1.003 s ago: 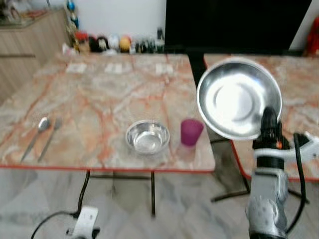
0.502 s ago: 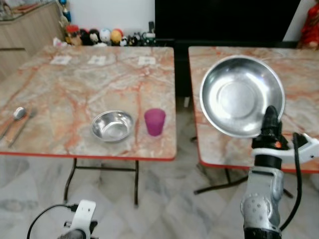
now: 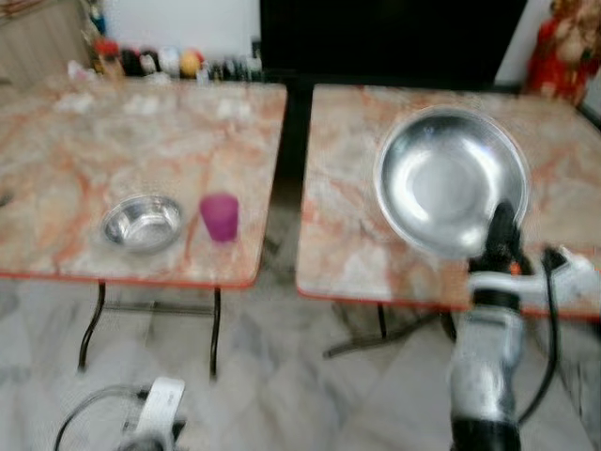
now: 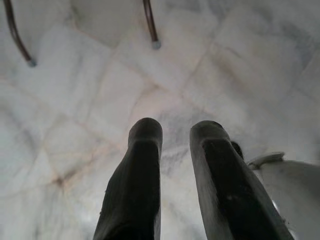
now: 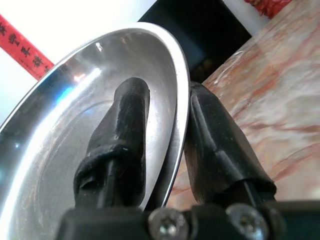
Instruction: Setting the table
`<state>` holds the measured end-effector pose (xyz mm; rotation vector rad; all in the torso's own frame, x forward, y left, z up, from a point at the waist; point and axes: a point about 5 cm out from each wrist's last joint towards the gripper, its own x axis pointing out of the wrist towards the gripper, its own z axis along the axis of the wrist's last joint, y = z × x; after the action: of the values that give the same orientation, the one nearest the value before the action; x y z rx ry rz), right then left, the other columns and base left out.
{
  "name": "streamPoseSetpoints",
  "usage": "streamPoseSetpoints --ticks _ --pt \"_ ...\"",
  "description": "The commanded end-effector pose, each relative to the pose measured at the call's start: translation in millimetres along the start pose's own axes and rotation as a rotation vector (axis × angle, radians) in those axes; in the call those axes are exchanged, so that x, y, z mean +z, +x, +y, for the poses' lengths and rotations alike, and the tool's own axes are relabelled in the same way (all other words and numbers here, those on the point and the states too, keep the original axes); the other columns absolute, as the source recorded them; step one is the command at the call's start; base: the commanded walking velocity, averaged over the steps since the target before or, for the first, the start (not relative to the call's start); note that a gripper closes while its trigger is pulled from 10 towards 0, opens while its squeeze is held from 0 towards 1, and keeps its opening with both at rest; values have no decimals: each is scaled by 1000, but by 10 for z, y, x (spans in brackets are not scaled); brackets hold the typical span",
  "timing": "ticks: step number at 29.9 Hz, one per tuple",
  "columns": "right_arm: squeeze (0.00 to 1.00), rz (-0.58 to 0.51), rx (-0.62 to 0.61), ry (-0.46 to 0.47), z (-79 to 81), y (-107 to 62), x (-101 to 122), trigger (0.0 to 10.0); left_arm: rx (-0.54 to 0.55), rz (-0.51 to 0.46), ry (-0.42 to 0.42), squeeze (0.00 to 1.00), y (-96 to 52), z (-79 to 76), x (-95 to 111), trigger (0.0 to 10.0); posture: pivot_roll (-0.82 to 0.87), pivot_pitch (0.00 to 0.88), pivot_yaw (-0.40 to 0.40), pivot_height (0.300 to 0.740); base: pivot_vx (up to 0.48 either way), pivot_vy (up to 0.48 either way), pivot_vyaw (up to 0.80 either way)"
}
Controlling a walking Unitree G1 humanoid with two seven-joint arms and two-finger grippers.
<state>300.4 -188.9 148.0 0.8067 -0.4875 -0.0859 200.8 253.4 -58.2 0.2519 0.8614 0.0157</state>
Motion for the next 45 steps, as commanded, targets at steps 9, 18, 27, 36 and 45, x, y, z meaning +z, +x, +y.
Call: streamPoseSetpoints --ticks 9,18,27,36,45 --pt "0 -36 -96 -67 -243 -94 173 10000 -17 50 16 0 -43 -59 -193 10000 132 0 -9 740 0 -291 0" --pt "0 -38 -141 -74 -346 -147 183 10000 -17 46 10 0 -51 -59 -211 10000 135 0 4 740 0 0 0" --pt "0 -37 -157 -81 -349 -227 206 10000 -42 33 25 0 -39 -98 -173 10000 116 0 8 740 0 0 0" --pt "0 -47 -188 -93 -380 -224 235 10000 -46 26 30 0 -35 -101 -153 10000 119 0 4 740 0 0 0" --pt "0 -28 -213 -98 -383 -206 194 10000 -42 37 19 0 -50 -82 -201 10000 117 19 -1 740 300 0 0"
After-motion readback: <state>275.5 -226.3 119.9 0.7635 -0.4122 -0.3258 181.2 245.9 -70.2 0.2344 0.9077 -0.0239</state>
